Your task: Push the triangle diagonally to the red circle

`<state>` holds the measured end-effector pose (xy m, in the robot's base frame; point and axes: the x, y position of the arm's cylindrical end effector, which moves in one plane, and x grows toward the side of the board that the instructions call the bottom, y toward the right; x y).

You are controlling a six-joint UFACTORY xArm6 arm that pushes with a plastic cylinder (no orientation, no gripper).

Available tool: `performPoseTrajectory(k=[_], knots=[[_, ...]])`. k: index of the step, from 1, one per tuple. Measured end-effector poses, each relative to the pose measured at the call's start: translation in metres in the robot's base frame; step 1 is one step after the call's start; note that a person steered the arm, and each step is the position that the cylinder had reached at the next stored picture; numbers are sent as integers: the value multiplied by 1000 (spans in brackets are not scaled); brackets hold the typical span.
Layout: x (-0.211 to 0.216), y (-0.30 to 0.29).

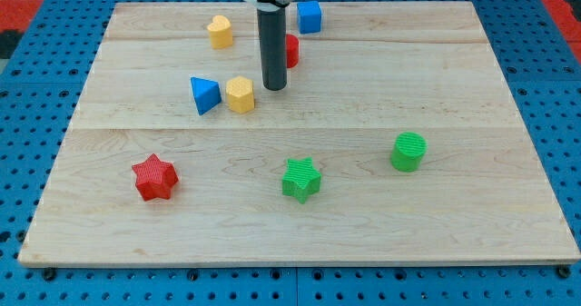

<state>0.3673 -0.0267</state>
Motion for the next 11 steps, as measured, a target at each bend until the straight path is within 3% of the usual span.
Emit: performPoseTrajectory(k=[2, 4, 6, 8, 9, 10, 11], knots=[[-21, -82], [74, -33], [77, -146], [62, -53], [18, -40], [5, -28], [31, -37]])
